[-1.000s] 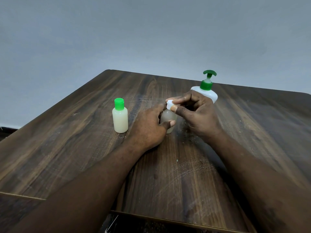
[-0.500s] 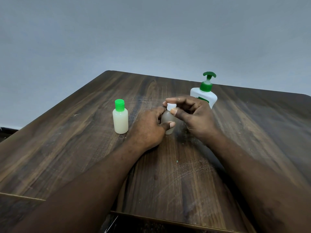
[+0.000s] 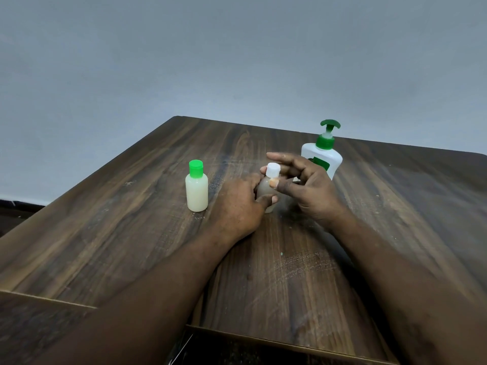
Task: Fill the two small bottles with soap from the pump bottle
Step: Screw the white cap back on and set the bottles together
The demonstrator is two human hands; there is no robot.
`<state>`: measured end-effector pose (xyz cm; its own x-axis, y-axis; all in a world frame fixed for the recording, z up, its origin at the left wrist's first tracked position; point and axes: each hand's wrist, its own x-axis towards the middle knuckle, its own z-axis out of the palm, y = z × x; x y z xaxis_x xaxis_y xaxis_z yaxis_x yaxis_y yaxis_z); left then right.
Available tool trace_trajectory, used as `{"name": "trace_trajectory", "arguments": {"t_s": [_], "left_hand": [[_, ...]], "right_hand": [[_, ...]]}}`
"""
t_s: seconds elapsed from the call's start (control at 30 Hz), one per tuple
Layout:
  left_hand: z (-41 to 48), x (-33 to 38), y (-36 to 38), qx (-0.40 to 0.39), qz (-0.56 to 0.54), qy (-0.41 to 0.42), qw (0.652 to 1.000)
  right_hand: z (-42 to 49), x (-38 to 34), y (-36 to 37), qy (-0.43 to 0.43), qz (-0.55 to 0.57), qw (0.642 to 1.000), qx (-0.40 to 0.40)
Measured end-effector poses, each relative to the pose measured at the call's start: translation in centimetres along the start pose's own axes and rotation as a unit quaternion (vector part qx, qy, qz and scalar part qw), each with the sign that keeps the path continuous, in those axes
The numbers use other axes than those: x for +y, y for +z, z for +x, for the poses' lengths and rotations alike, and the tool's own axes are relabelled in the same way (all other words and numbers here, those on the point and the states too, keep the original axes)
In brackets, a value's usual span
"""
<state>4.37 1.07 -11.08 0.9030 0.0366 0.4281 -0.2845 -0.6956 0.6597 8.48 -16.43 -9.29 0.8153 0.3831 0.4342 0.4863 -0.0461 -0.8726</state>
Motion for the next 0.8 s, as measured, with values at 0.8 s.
{"name": "trace_trajectory", "arguments": {"t_s": [0.8], "left_hand": [[-0.4, -6.7, -7.8, 0.0, -0.011, -0.17, 0.985]], "right_hand": [[-0.2, 1.0, -0.4, 0.016, -0.236, 0.972, -0.013]]}}
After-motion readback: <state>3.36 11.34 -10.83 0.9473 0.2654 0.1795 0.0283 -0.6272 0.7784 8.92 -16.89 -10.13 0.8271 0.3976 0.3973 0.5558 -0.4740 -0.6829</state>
